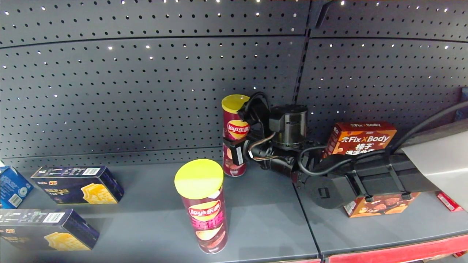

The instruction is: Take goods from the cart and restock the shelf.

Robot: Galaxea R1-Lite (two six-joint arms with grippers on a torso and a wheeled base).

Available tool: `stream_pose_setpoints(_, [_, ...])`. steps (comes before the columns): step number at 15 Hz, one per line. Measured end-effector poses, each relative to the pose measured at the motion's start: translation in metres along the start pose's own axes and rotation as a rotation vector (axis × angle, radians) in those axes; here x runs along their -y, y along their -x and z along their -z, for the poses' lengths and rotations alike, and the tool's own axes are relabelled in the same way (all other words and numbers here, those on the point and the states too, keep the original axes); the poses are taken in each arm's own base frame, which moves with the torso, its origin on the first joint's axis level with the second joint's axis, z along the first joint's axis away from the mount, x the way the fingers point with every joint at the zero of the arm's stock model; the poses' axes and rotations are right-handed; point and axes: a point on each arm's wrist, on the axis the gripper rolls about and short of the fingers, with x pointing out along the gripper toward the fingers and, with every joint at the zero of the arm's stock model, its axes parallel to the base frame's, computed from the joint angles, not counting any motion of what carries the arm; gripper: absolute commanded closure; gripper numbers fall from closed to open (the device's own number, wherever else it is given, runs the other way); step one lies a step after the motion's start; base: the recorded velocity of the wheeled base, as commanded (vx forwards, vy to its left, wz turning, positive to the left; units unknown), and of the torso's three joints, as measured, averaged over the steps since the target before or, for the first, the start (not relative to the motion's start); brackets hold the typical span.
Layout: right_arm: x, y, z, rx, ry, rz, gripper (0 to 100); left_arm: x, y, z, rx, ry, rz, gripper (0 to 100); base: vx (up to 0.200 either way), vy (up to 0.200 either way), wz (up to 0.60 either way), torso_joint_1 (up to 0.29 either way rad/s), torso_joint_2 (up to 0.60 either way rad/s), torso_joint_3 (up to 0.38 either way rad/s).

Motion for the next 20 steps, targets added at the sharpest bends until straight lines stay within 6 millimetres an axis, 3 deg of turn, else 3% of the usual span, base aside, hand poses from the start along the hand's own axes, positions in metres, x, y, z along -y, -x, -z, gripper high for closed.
stream_pose_setpoints(7, [-0.006,-0.018,0.009,-0.01,0.002,-0.006,100,0.0,0.0,0.0,0.0,0.0,0.0,0,0.0,0.0,0.0,0.0,0.0,0.0])
stream_pose_setpoints(17, [-0.006,-0.025,0.024,-0.041,0.006,-0.017,100,0.0,0.0,0.0,0.0,0.0,0.0,0,0.0,0.0,0.0,0.0,0.0,0.0])
stream_pose_setpoints(18, [-0.006,-0.026,0.024,-0.042,0.006,-0.018,0,0.0,0.0,0.0,0.0,0.0,0.0,0,0.0,0.0,0.0,0.0,0.0,0.0])
stream_pose_setpoints(20, [-0.006,-0.026,0.026,-0.044,0.006,-0.017,0,0.0,0.0,0.0,0.0,0.0,0.0,0,0.0,0.0,0.0,0.0,0.0,0.0])
